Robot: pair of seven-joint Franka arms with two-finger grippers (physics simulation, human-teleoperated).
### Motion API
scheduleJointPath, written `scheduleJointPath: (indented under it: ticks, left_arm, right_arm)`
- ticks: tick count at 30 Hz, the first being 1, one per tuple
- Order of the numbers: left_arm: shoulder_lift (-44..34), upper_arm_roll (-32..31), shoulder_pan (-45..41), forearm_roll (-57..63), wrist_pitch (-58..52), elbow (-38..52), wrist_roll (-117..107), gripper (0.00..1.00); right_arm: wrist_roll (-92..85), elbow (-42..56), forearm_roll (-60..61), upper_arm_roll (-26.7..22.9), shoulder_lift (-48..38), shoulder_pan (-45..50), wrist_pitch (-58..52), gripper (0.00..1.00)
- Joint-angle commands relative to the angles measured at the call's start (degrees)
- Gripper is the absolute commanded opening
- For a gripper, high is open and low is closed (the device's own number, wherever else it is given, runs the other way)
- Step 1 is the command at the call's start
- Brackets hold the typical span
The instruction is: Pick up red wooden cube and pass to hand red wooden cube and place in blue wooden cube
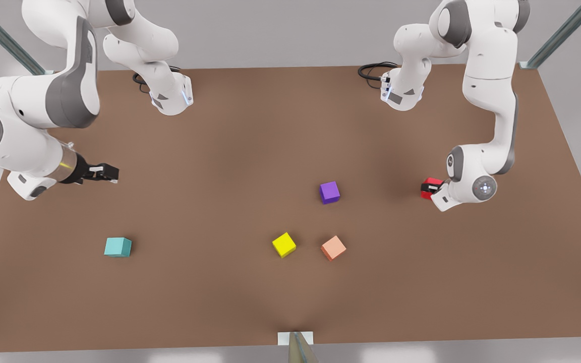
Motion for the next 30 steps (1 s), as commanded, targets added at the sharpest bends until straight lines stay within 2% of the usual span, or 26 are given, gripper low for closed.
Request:
scheduleJointPath:
  ticks: [1,12,13,14,15,20,23,24,26,27,28,29,30]
  left_arm:
    - [0.6,0.0,0.1,0.0,1.3,-0.5,3.0,1.00]
    - [3.1,0.1,0.4,0.0,6.6,-2.6,3.0,1.00]
    - [3.3,0.1,0.4,0.0,7.6,-2.7,3.0,0.98]
    - [3.3,0.1,0.4,0.0,7.7,-2.7,3.0,0.81]
    - [3.3,0.1,0.4,0.0,7.7,-2.7,3.0,0.68]
    - [1.8,0.0,0.5,-0.6,6.1,-1.6,2.9,0.65]
    - [2.1,0.0,0.5,-9.4,3.0,1.6,2.9,0.62]
    - [2.8,-0.1,0.6,-12.0,-2.9,5.1,0.8,0.62]
    - [4.2,-1.7,0.4,-20.9,-17.0,14.6,-3.4,0.62]
    - [5.5,-4.6,0.4,-26.9,-23.5,19.7,-6.3,0.62]
    - [6.1,-10.0,0.3,-30.5,-32.3,27.1,-7.1,0.62]
    - [8.9,-15.4,0.2,-40.3,-35.4,31.7,-10.8,0.62]
    - [11.2,-20.7,0.2,-45.1,-35.6,34.7,-16.2,0.61]
  right_arm:
    - [-3.1,0.1,0.3,-0.1,0.0,0.0,-0.1,1.00]
    - [-3.2,-0.3,-0.4,-0.1,-0.3,0.1,-0.3,1.00]
    - [-3.2,-0.3,-0.4,-0.1,-0.3,0.1,-0.3,1.00]
    - [-3.2,-0.4,-0.4,-0.1,-0.3,0.1,-0.3,1.00]
    - [-3.2,-0.5,-0.4,-0.1,-0.2,0.1,-0.3,1.00]
    - [-3.2,-0.5,-0.4,-0.1,-0.2,0.1,-0.3,1.00]
    - [-3.2,0.1,0.0,0.4,1.8,0.7,0.5,1.00]
    - [-6.3,0.1,3.1,0.5,3.0,0.9,1.8,1.00]
    - [-23.7,2.6,24.7,0.0,12.2,-1.6,2.0,1.00]
    - [-33.7,3.6,32.2,0.4,15.3,-1.4,2.1,1.00]
    - [-41.0,8.5,43.9,0.7,22.9,-1.3,2.1,1.00]
    - [-48.6,11.5,51.8,1.1,29.8,-1.1,2.8,1.00]
    - [-56.5,12.7,58.5,1.5,34.0,-0.9,4.0,1.00]
